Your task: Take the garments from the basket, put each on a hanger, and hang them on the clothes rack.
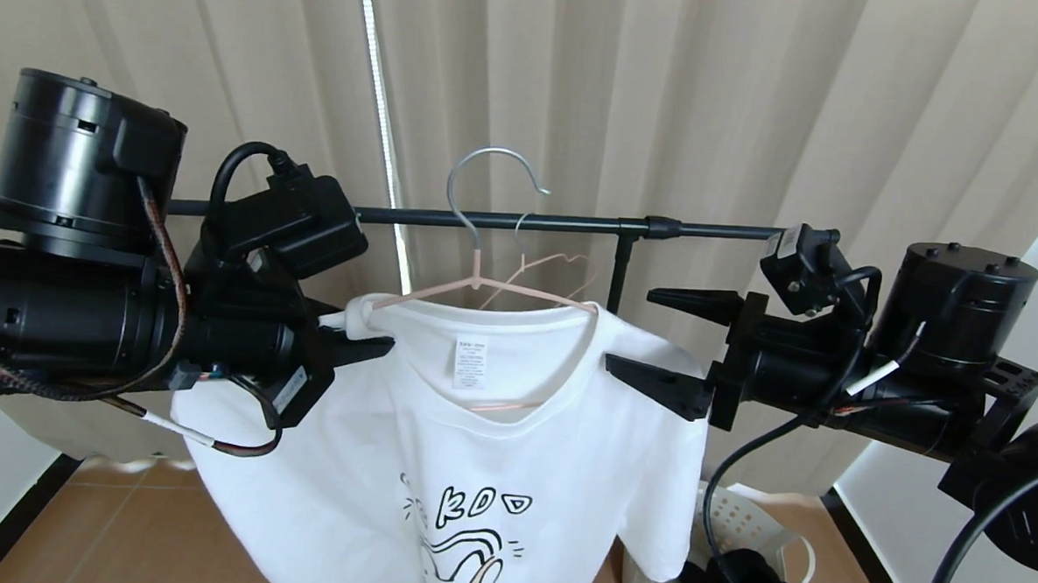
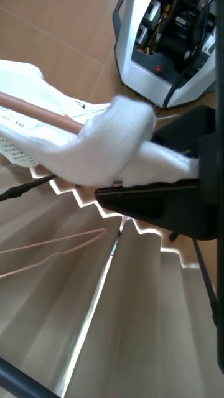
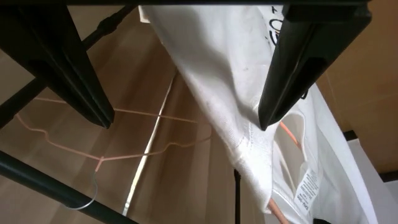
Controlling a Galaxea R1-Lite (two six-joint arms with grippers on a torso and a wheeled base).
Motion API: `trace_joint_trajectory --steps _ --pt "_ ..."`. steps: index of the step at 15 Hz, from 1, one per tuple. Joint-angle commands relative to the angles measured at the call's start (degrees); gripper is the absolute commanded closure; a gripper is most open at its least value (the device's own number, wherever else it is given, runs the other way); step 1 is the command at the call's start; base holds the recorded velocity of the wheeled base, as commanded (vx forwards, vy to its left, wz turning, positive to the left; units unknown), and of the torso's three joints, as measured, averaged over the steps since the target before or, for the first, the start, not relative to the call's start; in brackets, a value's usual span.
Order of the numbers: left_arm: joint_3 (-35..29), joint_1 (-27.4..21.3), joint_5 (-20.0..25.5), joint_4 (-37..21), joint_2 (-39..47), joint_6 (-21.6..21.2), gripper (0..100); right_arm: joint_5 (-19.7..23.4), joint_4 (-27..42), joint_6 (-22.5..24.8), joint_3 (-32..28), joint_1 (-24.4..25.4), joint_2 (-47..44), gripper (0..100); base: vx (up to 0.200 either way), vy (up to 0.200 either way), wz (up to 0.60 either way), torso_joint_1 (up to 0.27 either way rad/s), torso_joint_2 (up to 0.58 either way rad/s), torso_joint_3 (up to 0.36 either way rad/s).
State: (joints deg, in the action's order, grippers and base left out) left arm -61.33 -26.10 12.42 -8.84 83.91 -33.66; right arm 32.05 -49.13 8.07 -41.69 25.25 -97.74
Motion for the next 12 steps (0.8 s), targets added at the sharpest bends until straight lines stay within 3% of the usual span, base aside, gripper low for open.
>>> trace_joint_trajectory --steps 1,5,8,12 --pt "3.0 0.5 0.0 2.1 -1.5 0.0 100 1.3 0.3 0.0 -0.1 -1.6 0.3 0 0.000 0.000 0.00 0.000 0.00 0.000" --pt "5.4 1.8 -0.5 4.8 -2.9 0.1 100 5.7 1.5 0.8 0.9 -4.2 0.4 0 0.000 0.000 0.00 0.000 0.00 0.000" --pt "6.8 2.0 -0.5 4.8 -4.5 0.3 100 5.8 1.5 8.0 1.8 -6.7 -2.1 0 0.000 0.000 0.00 0.000 0.00 0.000" --pt "6.9 2.7 -0.6 4.9 -6.0 0.3 100 5.8 1.6 12.9 2.7 -7.0 -4.2 0 0.000 0.000 0.00 0.000 0.00 0.000"
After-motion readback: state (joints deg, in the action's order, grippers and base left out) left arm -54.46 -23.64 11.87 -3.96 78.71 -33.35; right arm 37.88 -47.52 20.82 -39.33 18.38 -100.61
